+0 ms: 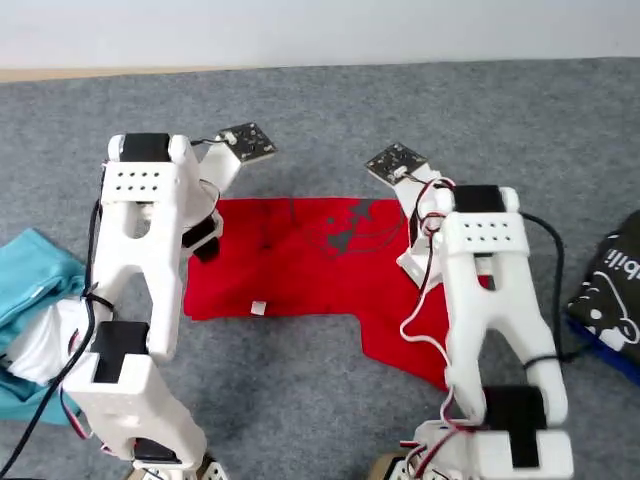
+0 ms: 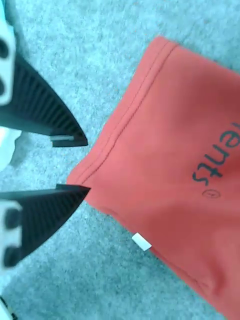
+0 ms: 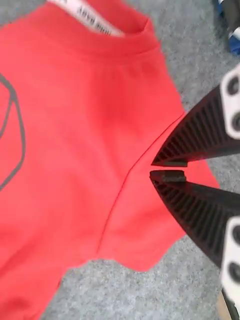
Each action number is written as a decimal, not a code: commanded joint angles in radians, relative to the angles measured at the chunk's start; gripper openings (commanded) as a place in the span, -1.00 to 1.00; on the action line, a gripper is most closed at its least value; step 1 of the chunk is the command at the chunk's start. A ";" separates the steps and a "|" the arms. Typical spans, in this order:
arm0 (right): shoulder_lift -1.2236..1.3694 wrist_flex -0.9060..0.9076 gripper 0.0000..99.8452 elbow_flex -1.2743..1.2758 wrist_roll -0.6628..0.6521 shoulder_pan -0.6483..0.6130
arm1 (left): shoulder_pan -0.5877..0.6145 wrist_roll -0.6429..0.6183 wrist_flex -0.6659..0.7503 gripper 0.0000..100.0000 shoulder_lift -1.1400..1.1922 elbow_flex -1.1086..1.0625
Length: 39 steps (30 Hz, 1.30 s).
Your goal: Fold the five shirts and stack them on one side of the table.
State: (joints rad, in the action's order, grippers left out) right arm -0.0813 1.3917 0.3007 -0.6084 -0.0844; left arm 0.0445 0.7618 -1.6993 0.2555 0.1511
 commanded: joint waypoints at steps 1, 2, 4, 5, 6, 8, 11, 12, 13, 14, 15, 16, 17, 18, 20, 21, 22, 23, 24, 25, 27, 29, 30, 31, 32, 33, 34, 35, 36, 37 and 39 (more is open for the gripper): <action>0.099 -0.044 -0.95 -0.071 0.011 -0.004 | 0.005 -0.044 0.072 -0.84 0.026 -0.015; 0.137 -0.041 -0.95 -0.095 0.012 -0.004 | 0.005 -0.044 0.078 -0.88 0.049 -0.015; 0.205 -0.025 -0.98 -0.152 0.014 -0.005 | 0.000 -0.044 0.075 -0.96 0.091 -0.013; 0.237 -0.012 -0.98 -0.183 0.018 -0.007 | -0.002 -0.044 0.075 -0.99 0.107 -0.013; 0.268 0.001 -0.98 -0.210 0.031 -0.008 | -0.002 -0.044 0.075 -0.99 0.123 -0.013; 0.332 0.022 -0.98 -0.256 0.044 -0.007 | 0.006 -0.044 0.077 -0.99 0.140 -0.013; 0.418 0.076 -0.98 -0.302 0.041 -0.002 | 0.020 -0.044 0.077 -0.99 0.146 -0.013; 0.441 0.094 -0.98 -0.311 0.041 0.004 | 0.029 -0.044 0.081 -0.99 0.146 -0.013; 0.460 0.110 -0.98 -0.318 0.041 0.015 | 0.037 -0.044 0.081 -0.99 0.146 -0.012; 0.472 0.119 -0.98 -0.321 0.040 0.028 | 0.049 -0.044 0.083 -0.99 0.146 -0.012; 0.483 0.127 -0.98 -0.322 0.040 0.045 | 0.057 -0.044 0.083 -0.99 0.146 -0.012; 0.490 0.128 -0.98 -0.322 0.040 0.067 | 0.066 -0.044 0.083 -0.99 0.146 -0.012; 0.498 0.128 -0.98 -0.322 0.040 0.088 | 0.077 -0.044 0.083 -0.99 0.146 -0.012; 0.504 0.128 -0.98 -0.321 0.032 0.111 | 0.084 -0.044 0.083 -0.99 0.146 -0.012; 0.516 0.130 -0.98 -0.319 -0.006 0.150 | 0.098 -0.044 0.083 -0.99 0.146 -0.012; 0.519 0.137 -0.98 -0.319 -0.018 0.165 | 0.103 -0.044 0.083 -0.99 0.146 -0.012; 0.524 0.148 -0.98 -0.319 -0.029 0.176 | 0.104 -0.044 0.083 -0.99 0.146 -0.012; 0.527 0.157 -0.98 -0.319 -0.034 0.183 | 0.104 -0.044 0.083 -0.99 0.146 -0.012; 0.529 0.166 -0.98 -0.319 -0.038 0.188 | 0.104 -0.044 0.083 -0.99 0.146 -0.012; 0.530 0.174 -0.98 -0.319 -0.043 0.194 | 0.103 -0.044 0.084 -0.99 0.146 -0.012; 0.524 0.183 -0.98 -0.319 -0.052 0.205 | 0.103 -0.044 0.103 -0.99 0.146 -0.012; 0.516 0.186 -0.98 -0.322 -0.052 0.211 | 0.103 -0.044 0.115 -0.99 0.146 -0.012; 0.506 0.188 -0.98 -0.322 -0.051 0.209 | 0.103 -0.044 0.117 -0.99 0.146 -0.012; 0.490 0.200 -0.98 -0.322 -0.051 0.208 | 0.103 -0.044 0.117 -0.99 0.146 -0.012; 0.470 0.213 -0.98 -0.322 -0.051 0.206 | 0.103 -0.044 0.117 -0.99 0.146 -0.012; 0.447 0.225 -0.98 -0.322 -0.051 0.206 | 0.103 -0.044 0.117 -0.99 0.146 -0.012; 0.421 0.239 -0.98 -0.322 -0.051 0.208 | 0.104 -0.044 0.115 -0.99 0.146 -0.012; 0.394 0.251 -0.98 -0.322 -0.051 0.209 | 0.106 -0.044 0.114 -0.99 0.146 -0.012; 0.364 0.263 -0.98 -0.322 -0.051 0.206 | 0.106 -0.044 0.114 -0.99 0.146 -0.012; 0.334 0.268 -0.98 -0.322 -0.051 0.202 | 0.106 -0.044 0.114 -0.99 0.146 -0.012; 0.277 0.266 -0.98 -0.322 -0.048 0.160 | 0.104 -0.044 0.117 -0.99 0.146 -0.012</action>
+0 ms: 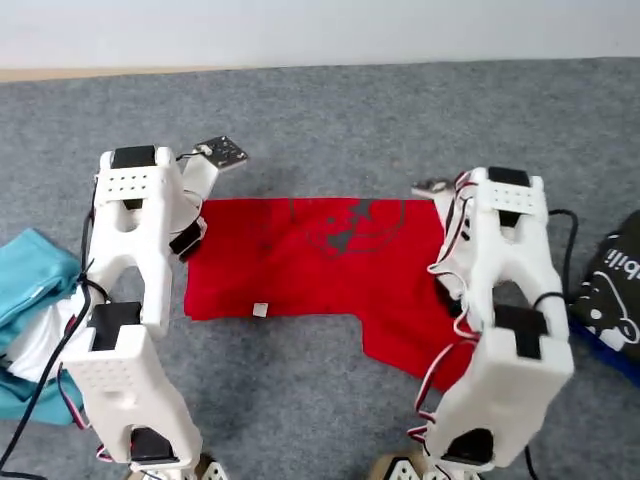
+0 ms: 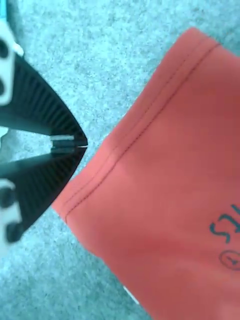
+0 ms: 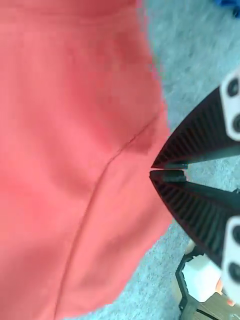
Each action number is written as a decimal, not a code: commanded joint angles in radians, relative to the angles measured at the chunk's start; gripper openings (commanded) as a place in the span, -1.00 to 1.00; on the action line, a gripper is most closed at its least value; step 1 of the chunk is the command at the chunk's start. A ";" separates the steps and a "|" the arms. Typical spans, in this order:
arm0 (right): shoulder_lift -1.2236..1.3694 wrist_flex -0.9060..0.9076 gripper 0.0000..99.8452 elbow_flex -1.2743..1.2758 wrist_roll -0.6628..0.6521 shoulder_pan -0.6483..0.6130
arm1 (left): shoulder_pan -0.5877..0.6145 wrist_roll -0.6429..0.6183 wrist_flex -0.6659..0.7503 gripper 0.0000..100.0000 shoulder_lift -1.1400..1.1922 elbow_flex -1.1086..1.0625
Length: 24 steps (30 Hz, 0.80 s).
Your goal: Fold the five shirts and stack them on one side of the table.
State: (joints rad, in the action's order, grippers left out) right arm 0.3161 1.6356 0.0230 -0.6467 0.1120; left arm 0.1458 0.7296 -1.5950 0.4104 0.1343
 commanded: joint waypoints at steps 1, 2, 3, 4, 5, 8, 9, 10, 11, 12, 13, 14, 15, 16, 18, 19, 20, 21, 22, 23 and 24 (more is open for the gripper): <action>-0.143 0.018 -0.98 -0.044 -0.006 -0.064 | 0.003 -0.012 0.012 -0.99 -0.009 0.005; -0.163 0.015 -0.98 -0.044 -0.006 -0.096 | 0.002 -0.012 0.014 -0.99 -0.009 0.008; -0.177 0.007 -0.98 -0.044 -0.005 -0.133 | 0.000 -0.012 0.012 -0.99 -0.008 0.018; -0.183 -0.008 -0.98 -0.044 -0.003 -0.168 | 0.000 -0.012 0.011 -0.99 -0.006 0.024; -0.185 -0.018 -0.98 -0.044 -0.002 -0.202 | 0.000 -0.012 0.011 -0.99 -0.006 0.031; -0.171 -0.090 -0.98 -0.038 0.049 -0.285 | 0.002 -0.014 0.008 -0.99 -0.008 0.056; -0.153 -0.113 -0.98 -0.038 0.064 -0.302 | 0.002 -0.014 0.006 -0.99 -0.008 0.062; -0.128 -0.134 -0.98 -0.040 0.075 -0.315 | 0.003 -0.014 0.006 -0.99 -0.008 0.065; -0.101 -0.151 -0.98 -0.040 0.080 -0.325 | 0.003 -0.014 0.006 -0.99 -0.008 0.065; -0.067 -0.163 -0.98 -0.040 0.081 -0.331 | 0.003 -0.014 0.006 -0.99 -0.008 0.065; -0.030 -0.171 -0.98 -0.043 0.081 -0.332 | 0.003 -0.014 0.006 -0.99 -0.008 0.065; 0.005 -0.179 -0.98 -0.044 0.083 -0.332 | 0.005 -0.014 0.005 -0.99 -0.008 0.064; 0.038 -0.189 -0.98 -0.044 0.089 -0.328 | 0.005 -0.014 0.005 -0.99 -0.008 0.064; 0.068 -0.197 -0.98 -0.044 0.092 -0.326 | 0.005 -0.014 0.005 -0.99 -0.008 0.064; 0.120 -0.205 -0.98 -0.044 0.089 -0.317 | 0.005 -0.014 0.005 -0.99 -0.008 0.062; 0.139 -0.205 -0.98 -0.044 0.089 -0.312 | 0.005 -0.014 0.005 -0.99 -0.008 0.062; 0.154 -0.203 -0.98 -0.044 0.089 -0.308 | 0.005 -0.014 0.005 -0.99 -0.008 0.062; 0.166 -0.197 -0.98 -0.044 0.089 -0.300 | 0.005 -0.014 0.005 -0.99 -0.008 0.062; 0.174 -0.194 -0.98 -0.044 0.087 -0.291 | 0.005 -0.014 0.006 -0.99 -0.006 0.062; 0.180 -0.188 -0.98 -0.044 0.087 -0.278 | 0.005 -0.014 0.006 -0.99 -0.005 0.062; 0.185 -0.177 -0.98 -0.044 0.087 -0.268 | 0.005 -0.014 0.006 -0.99 -0.003 0.062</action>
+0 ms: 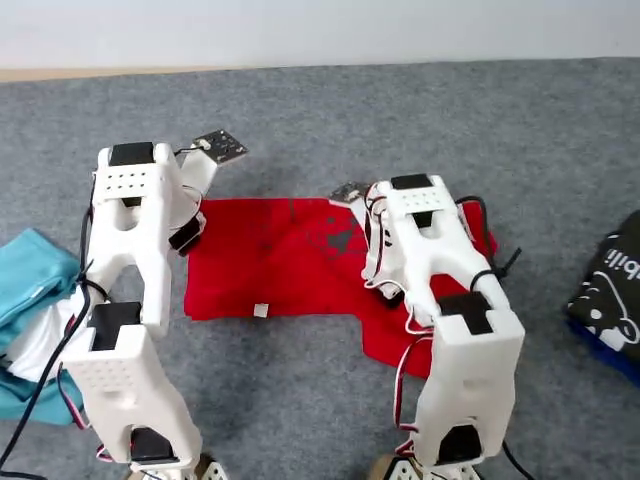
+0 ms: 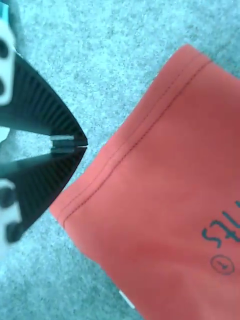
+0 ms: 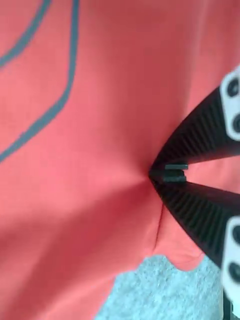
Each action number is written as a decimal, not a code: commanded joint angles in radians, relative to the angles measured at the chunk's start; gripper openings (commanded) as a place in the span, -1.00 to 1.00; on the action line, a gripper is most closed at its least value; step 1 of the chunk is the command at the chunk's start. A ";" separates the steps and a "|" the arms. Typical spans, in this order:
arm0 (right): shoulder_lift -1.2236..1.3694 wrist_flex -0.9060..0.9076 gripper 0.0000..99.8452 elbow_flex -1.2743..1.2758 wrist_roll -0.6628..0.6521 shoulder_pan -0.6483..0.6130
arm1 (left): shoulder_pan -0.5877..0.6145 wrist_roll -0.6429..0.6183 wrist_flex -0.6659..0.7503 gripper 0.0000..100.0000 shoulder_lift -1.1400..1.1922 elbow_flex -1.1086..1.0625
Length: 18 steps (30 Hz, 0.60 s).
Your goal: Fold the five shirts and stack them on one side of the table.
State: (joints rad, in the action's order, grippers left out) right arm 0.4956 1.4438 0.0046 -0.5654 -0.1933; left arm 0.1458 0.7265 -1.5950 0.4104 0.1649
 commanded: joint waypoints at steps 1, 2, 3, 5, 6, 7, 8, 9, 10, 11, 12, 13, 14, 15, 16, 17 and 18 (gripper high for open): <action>0.007 0.022 -0.98 -0.026 0.006 0.053 | 0.005 -0.011 0.006 -0.99 -0.002 0.031; 0.007 0.033 -0.98 -0.026 0.005 0.067 | 0.005 -0.011 0.006 -0.99 -0.002 0.031; 0.007 0.042 -0.98 -0.026 0.003 0.081 | 0.005 -0.011 0.006 -0.99 -0.002 0.031; 0.002 0.062 -0.98 -0.026 -0.017 0.104 | 0.003 -0.011 0.009 -0.99 0.000 0.033; 0.002 0.077 -0.98 -0.026 -0.035 0.111 | 0.003 -0.011 0.011 -0.99 0.000 0.033; 0.001 0.088 -0.98 -0.026 -0.046 0.117 | 0.003 -0.011 0.012 -0.99 0.000 0.035; 0.001 0.099 -0.98 -0.026 -0.054 0.119 | 0.002 -0.011 0.012 -0.99 0.000 0.035; 0.001 0.104 -0.98 -0.026 -0.058 0.119 | 0.000 -0.011 0.012 -0.99 0.000 0.035; -0.001 0.104 -0.98 -0.026 -0.057 0.117 | -0.002 -0.011 0.012 -0.99 0.000 0.035; -0.001 0.104 -0.98 -0.029 -0.055 0.114 | -0.002 -0.011 0.012 -0.99 0.000 0.035; -0.001 0.102 -0.98 -0.040 -0.052 0.110 | -0.003 -0.011 0.012 -0.99 0.000 0.035; -0.001 0.104 -0.98 -0.054 -0.051 0.102 | -0.003 -0.011 0.012 -0.99 0.000 0.035; -0.001 0.105 -0.98 -0.071 -0.051 0.093 | -0.005 -0.011 0.012 -0.99 0.000 0.035; -0.001 0.116 -0.98 -0.092 -0.051 0.087 | -0.005 -0.011 0.012 -0.99 0.000 0.035; -0.001 0.130 -0.98 -0.120 -0.051 0.074 | -0.005 -0.011 0.012 -0.99 0.000 0.035; -0.001 0.145 -0.98 -0.150 -0.049 0.062 | -0.005 -0.011 0.012 -0.99 0.000 0.035; -0.001 0.160 -0.98 -0.180 -0.049 0.053 | -0.005 -0.011 0.012 -0.99 0.000 0.035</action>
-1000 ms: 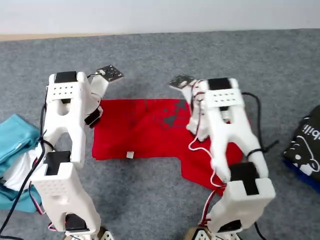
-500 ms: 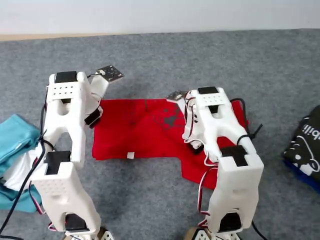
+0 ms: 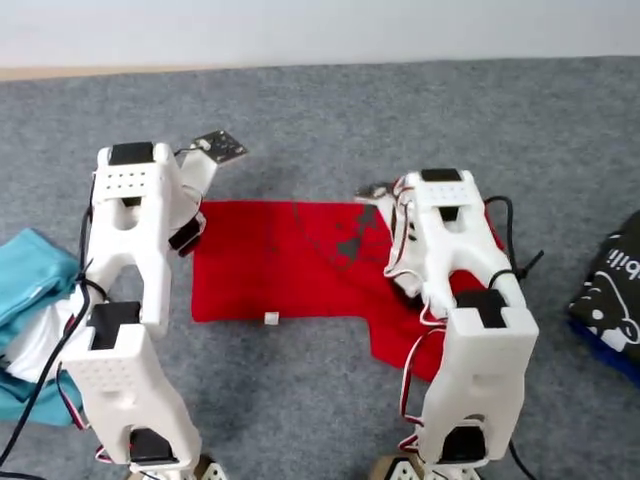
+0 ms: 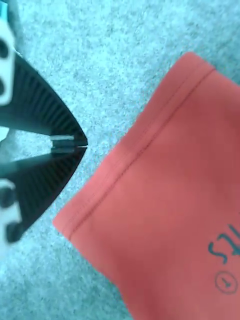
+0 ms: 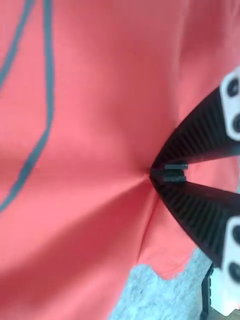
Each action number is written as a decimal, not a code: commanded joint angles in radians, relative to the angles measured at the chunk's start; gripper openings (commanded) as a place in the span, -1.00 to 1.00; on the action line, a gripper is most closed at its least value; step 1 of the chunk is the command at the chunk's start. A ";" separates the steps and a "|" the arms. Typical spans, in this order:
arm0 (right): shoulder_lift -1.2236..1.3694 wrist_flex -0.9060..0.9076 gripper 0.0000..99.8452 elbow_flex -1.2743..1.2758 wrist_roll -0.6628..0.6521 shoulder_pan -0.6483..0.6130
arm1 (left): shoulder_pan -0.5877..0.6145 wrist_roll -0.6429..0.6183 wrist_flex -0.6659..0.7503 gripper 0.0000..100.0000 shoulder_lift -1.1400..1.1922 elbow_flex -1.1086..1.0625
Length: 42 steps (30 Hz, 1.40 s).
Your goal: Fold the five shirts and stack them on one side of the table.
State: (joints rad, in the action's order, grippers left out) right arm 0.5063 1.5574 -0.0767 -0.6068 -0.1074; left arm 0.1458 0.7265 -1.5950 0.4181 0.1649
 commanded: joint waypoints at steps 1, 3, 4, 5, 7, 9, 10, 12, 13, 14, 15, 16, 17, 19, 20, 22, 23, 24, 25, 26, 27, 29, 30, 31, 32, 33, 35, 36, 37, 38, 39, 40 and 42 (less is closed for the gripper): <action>-0.012 0.062 -0.98 -0.130 -0.006 -0.045 | -0.005 -0.011 0.009 -0.99 -0.008 0.035; -0.012 0.101 -0.98 -0.204 0.020 -0.065 | -0.005 -0.011 0.008 -0.98 -0.014 0.035; -0.012 0.117 -0.98 -0.242 0.041 -0.074 | -0.005 -0.011 0.006 -0.98 -0.015 0.035; -0.012 0.137 -0.98 -0.281 0.057 -0.084 | -0.005 -0.011 0.006 -0.98 -0.015 0.035; -0.012 0.183 -0.98 -0.364 0.078 -0.101 | -0.005 -0.011 0.006 -0.98 -0.017 0.035; -0.012 0.226 -0.98 -0.433 0.091 -0.116 | -0.005 -0.011 0.002 -0.98 -0.018 0.036; -0.013 0.236 -0.98 -0.459 0.098 -0.120 | -0.005 -0.011 -0.014 -0.98 -0.018 0.045; -0.038 0.239 -0.98 -0.486 0.137 -0.116 | -0.006 -0.020 -0.060 -0.98 -0.018 0.088; -0.067 0.239 -0.98 -0.493 0.157 -0.113 | -0.006 -0.044 -0.075 -0.98 -0.018 0.116; -0.104 0.237 -0.98 -0.494 0.173 -0.111 | -0.006 -0.078 -0.086 -0.98 -0.018 0.147; -0.145 0.237 -0.98 -0.493 0.186 -0.107 | -0.006 -0.109 -0.094 -0.98 -0.018 0.176; -0.188 0.237 -0.98 -0.491 0.196 -0.104 | -0.006 -0.135 -0.094 -0.98 -0.018 0.200; -0.232 0.237 -0.98 -0.491 0.207 -0.104 | -0.006 -0.155 -0.094 -0.98 -0.018 0.220; -0.321 0.237 -0.98 -0.489 0.222 -0.099 | -0.028 -0.198 -0.094 -0.98 -0.017 0.248; -0.367 0.237 -0.98 -0.488 0.230 -0.090 | -0.043 -0.229 -0.094 -0.98 -0.017 0.255; -0.453 0.237 -0.98 -0.488 0.253 -0.071 | -0.092 -0.288 -0.094 -0.98 -0.017 0.263; -0.496 0.237 -0.98 -0.488 0.265 -0.056 | -0.120 -0.311 -0.094 -0.98 -0.017 0.263; -0.539 0.237 -0.98 -0.488 0.279 -0.038 | -0.150 -0.331 -0.094 -0.98 -0.017 0.263; -0.581 0.237 -0.98 -0.488 0.293 -0.022 | -0.183 -0.353 -0.094 -0.98 -0.017 0.263; -0.622 0.237 -0.98 -0.488 0.304 -0.007 | -0.213 -0.376 -0.089 -0.98 -0.014 0.263; -0.661 0.237 -0.98 -0.488 0.310 0.008 | -0.244 -0.394 -0.086 -0.98 -0.009 0.265; -0.737 0.237 -0.98 -0.488 0.324 0.038 | -0.302 -0.416 -0.075 -0.98 -0.006 0.265; -0.774 0.237 -0.98 -0.488 0.334 0.050 | -0.330 -0.416 -0.066 -0.98 -0.006 0.260; -0.808 0.237 -0.98 -0.488 0.347 0.059 | -0.359 -0.416 -0.060 -0.98 -0.006 0.260; -0.840 0.237 -0.98 -0.488 0.359 0.067 | -0.391 -0.416 -0.058 -0.98 -0.005 0.260; -0.872 0.237 -0.98 -0.488 0.373 0.073 | -0.425 -0.416 -0.058 -0.98 -0.005 0.259; -0.940 0.237 -0.98 -0.488 0.393 0.077 | -0.497 -0.413 -0.064 -0.98 -0.005 0.259; -0.974 0.237 -0.98 -0.488 0.394 0.077 | -0.529 -0.413 -0.064 -0.98 -0.005 0.259; -1.010 0.237 -0.98 -0.488 0.399 0.077 | -0.560 -0.411 -0.064 -0.98 -0.005 0.259; -1.044 0.237 -0.98 -0.488 0.400 0.077 | -0.588 -0.411 -0.064 -0.98 -0.005 0.257; -1.078 0.237 -0.98 -0.488 0.399 0.077 | -0.614 -0.410 -0.064 -0.98 -0.005 0.257; -1.107 0.237 -0.98 -0.488 0.396 0.077 | -0.635 -0.410 -0.064 -0.98 -0.005 0.257; -1.159 0.237 -0.98 -0.488 0.394 0.077 | -0.683 -0.410 -0.064 -0.97 -0.005 0.249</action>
State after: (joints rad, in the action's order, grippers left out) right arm -0.5738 1.7522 -0.5186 -0.2186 -0.0445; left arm -0.4726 0.3261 -1.6671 0.4242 0.3936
